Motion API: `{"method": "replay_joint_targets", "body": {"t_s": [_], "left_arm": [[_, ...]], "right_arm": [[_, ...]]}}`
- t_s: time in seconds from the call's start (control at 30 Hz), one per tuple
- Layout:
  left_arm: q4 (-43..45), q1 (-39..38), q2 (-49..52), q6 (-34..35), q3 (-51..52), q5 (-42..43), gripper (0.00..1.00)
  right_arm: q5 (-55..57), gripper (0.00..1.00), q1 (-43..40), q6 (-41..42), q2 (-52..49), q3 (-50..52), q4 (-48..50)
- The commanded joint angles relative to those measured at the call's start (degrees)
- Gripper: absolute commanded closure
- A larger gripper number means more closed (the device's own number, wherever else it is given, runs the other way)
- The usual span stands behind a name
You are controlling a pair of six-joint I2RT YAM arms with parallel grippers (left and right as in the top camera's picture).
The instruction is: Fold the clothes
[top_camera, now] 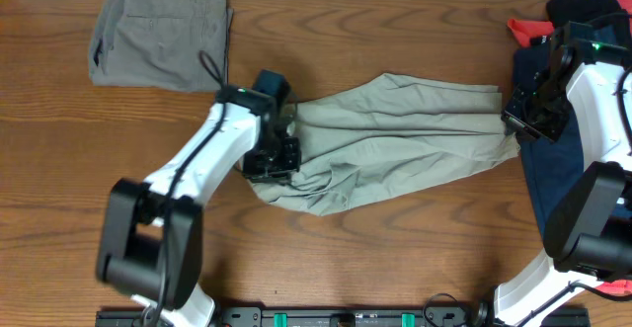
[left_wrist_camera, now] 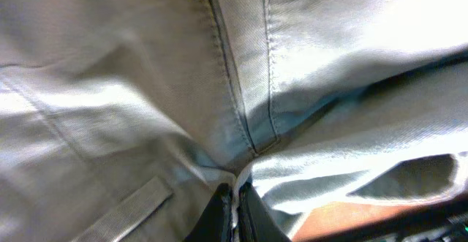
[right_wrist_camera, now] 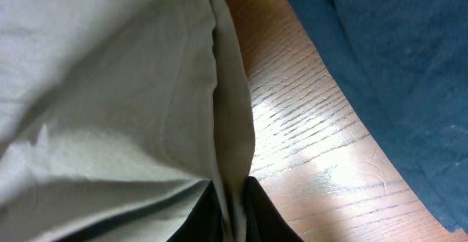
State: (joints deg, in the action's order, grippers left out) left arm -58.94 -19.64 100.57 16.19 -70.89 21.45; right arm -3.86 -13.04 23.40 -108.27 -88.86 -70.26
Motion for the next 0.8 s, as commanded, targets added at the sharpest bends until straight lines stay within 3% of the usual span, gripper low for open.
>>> {"method": "replay_joint_targets", "body": {"t_s": [0.0, 0.43, 0.47, 0.57, 0.6, 0.63, 0.67, 0.77], "left_arm": [[-3.6, 1.9, -6.9, -1.2, -2.0, -1.5, 0.94], [-17.5, 4.2, -10.4, -0.9, -2.0, -10.6, 0.94], [-18.3, 4.6, -10.4, -0.9, -2.0, -10.6, 0.90], [-19.7, 5.1, -10.4, -0.9, -2.0, -10.6, 0.30], [-19.7, 5.1, -10.4, -1.0, -2.0, -10.6, 0.13], [-19.6, 5.1, -10.4, -0.9, -2.0, -10.6, 0.03], [-19.3, 5.1, -10.4, -1.0, -2.0, -10.6, 0.02], [-17.9, 5.1, -10.4, -0.9, -2.0, -10.6, 0.02]], "right_arm": [[1.0, 0.91, 0.1, -0.7, 1.2, -0.2, 0.2], [1.1, 0.93, -3.0, -0.8, 1.2, -0.2, -0.5], [1.1, 0.93, -3.3, -0.8, 1.2, -0.2, -0.6], [0.9, 0.92, -4.0, -0.8, 1.2, -0.2, -1.4], [0.3, 0.91, -4.0, -1.1, 1.2, -0.2, -1.7], [-0.8, 0.89, -3.9, -1.8, 1.2, -0.2, -1.8], [-2.7, 0.87, -3.8, -3.5, 1.2, -0.2, -1.9], [-8.6, 0.61, -2.9, -8.5, 1.2, -0.2, -2.4]]}}
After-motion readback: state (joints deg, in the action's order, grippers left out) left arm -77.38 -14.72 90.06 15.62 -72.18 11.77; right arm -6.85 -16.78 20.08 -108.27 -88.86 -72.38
